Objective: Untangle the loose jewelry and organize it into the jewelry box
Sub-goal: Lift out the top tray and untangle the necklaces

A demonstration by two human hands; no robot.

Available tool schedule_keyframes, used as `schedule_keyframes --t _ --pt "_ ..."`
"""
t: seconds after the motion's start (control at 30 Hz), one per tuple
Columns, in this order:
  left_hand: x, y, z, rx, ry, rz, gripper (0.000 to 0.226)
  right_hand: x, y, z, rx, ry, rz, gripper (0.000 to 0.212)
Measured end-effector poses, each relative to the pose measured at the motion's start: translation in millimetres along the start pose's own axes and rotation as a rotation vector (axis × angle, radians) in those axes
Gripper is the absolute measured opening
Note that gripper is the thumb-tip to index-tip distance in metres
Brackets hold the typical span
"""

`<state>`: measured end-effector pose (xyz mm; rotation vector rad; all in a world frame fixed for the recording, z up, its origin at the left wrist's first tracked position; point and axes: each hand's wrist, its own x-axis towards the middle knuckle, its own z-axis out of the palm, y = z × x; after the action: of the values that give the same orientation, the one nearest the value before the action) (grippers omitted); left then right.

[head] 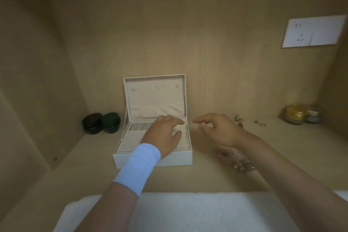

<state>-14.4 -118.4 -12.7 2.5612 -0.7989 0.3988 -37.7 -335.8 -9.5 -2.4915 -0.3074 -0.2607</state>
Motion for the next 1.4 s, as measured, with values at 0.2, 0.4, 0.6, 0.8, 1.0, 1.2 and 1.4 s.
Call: schedule_keyframes --t 0.2,0.4,0.6,0.8,1.0,1.2,1.4 --pt "31.4 69.4 54.0 -0.204 -0.104 0.105 0.022 -27.2 58.4 -44.2 0.054 -0.055 0.125 0.018" --pt "47.6 101.0 98.2 -0.229 -0.344 0.009 0.020 -56.9 100.9 -44.1 0.161 -0.199 0.183 0.009" --pt "45.7 93.2 125.6 -0.198 -0.317 0.094 0.019 -55.1 127.4 -47.0 0.089 -0.316 0.237 0.021" --pt "52.7 83.6 133.2 -0.250 -0.267 0.093 0.020 -54.2 138.5 -52.6 0.063 -0.194 0.269 0.011" --pt "53.2 81.1 136.5 -0.229 -0.193 0.119 0.022 -61.1 137.7 -61.3 0.053 -0.158 0.296 0.012" --pt "55.2 79.8 137.4 -0.090 -0.257 0.117 0.032 -65.0 129.3 -53.3 0.092 -0.129 0.306 0.011" --pt "59.6 75.7 132.2 -0.121 -0.329 0.078 0.028 -65.6 127.4 -45.7 0.038 -0.134 0.320 0.009"
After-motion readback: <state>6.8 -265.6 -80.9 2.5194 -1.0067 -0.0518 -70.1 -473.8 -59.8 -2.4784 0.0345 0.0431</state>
